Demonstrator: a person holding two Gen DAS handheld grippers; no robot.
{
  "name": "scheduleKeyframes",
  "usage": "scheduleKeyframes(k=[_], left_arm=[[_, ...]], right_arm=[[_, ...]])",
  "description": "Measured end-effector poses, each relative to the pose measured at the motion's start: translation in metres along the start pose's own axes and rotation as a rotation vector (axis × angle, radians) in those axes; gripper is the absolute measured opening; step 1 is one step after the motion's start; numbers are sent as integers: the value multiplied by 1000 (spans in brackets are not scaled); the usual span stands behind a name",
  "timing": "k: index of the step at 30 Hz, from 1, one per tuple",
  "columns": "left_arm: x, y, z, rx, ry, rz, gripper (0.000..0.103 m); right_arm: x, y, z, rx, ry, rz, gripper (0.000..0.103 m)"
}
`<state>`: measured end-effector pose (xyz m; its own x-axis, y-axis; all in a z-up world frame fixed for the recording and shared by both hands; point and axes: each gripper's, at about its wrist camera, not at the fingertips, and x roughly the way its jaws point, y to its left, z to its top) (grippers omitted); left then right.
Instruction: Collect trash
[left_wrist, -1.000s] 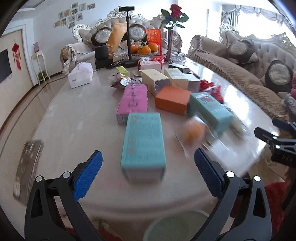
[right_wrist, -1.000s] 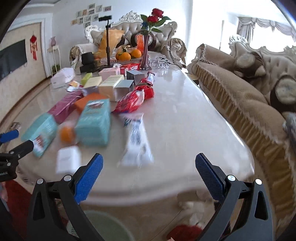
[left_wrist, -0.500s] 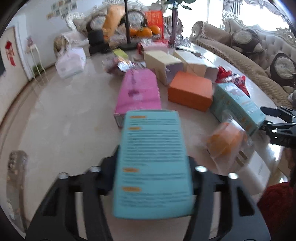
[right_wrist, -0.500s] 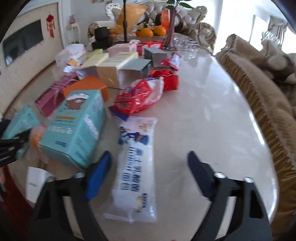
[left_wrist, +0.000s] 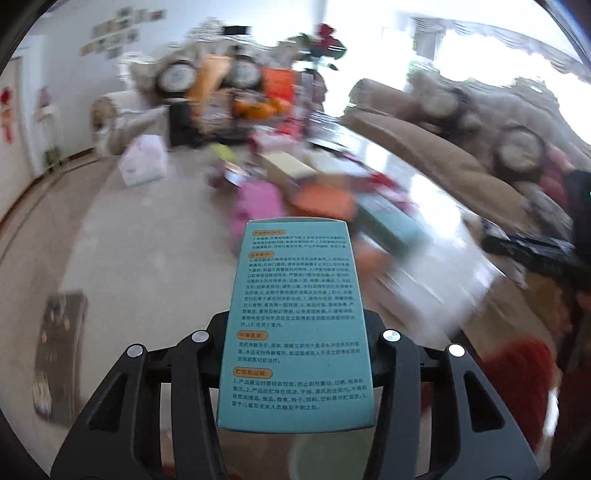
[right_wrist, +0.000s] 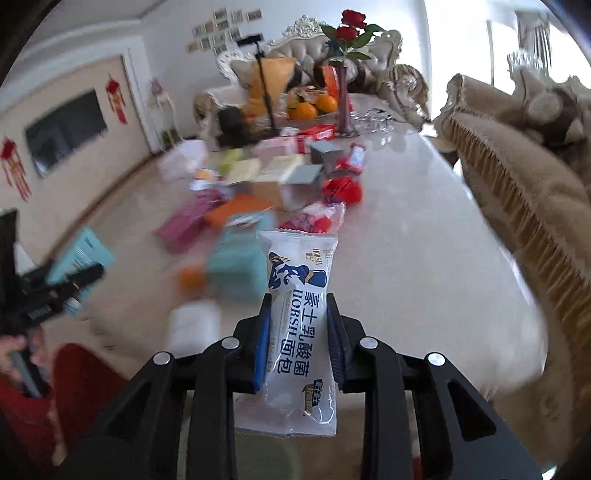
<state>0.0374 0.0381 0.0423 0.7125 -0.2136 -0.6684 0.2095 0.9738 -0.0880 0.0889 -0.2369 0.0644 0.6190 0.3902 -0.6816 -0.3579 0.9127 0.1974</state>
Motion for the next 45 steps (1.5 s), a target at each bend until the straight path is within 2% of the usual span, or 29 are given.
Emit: scheduleKeyframes(k=[2, 4, 6, 7, 10, 12, 15, 16, 17, 18, 19, 20, 24, 27, 29, 31, 33, 34, 36, 38, 41, 45], left_arm=[[-13, -17, -28, 24, 48, -81, 47], [-9, -34, -68, 23, 151, -177, 47], [14, -46, -104, 26, 257, -200, 47], [38, -50, -126, 11, 335, -191, 47], [95, -55, -169, -12, 496, -160, 47], [123, -57, -189, -18, 581, -164, 47], [143, -55, -205, -31, 639, -147, 49], [146, -54, -206, -36, 648, -136, 53], [149, -54, -207, -38, 653, -108, 73], [150, -52, -209, -34, 641, -62, 82], [148, -50, -210, -34, 619, -49, 87], [145, -47, -210, -40, 588, -48, 88], [137, -44, -206, -66, 567, -68, 92], [108, -44, -188, -1, 515, -35, 92], [71, -38, -158, 6, 441, -46, 92], [35, -22, -114, -18, 309, -68, 92], [15, -4, -72, -20, 191, -14, 92], [10, 7, -42, -18, 116, 53, 92], [17, 23, 3, -26, 29, 161, 92], [38, 38, 43, -58, -8, 202, 92], [88, 57, 86, -95, 42, 187, 92], [138, 59, 101, -65, 125, 242, 92]], right_arm=[[-15, 8, -26, 34, 30, 68, 26], [-13, 20, -68, 99, 138, 181, 26], [5, 29, -104, 134, 246, 219, 26], [26, 34, -132, 161, 334, 199, 26], [82, 41, -189, 195, 515, 137, 26], [103, 44, -207, 197, 568, 117, 26], [126, 48, -223, 183, 624, 103, 26], [131, 52, -224, 170, 635, 91, 28], [133, 54, -224, 159, 647, 84, 33], [136, 56, -223, 149, 650, 75, 56], [138, 59, -222, 139, 641, 59, 70], [137, 58, -220, 134, 629, 48, 81], [116, 50, -222, 141, 582, 4, 81], [83, 40, -205, 114, 485, -52, 80], [42, 31, -174, 116, 337, -78, 80], [2, 18, -136, 144, 183, -92, 80], [-20, 7, -99, 160, 58, -113, 81], [-26, 0, -70, 161, -19, -120, 81], [-18, -5, -27, 148, -92, -152, 81], [1, -8, 6, 136, -118, -151, 81], [46, -19, 49, 125, -90, -128, 81], [96, -26, 76, 99, -5, -131, 81]])
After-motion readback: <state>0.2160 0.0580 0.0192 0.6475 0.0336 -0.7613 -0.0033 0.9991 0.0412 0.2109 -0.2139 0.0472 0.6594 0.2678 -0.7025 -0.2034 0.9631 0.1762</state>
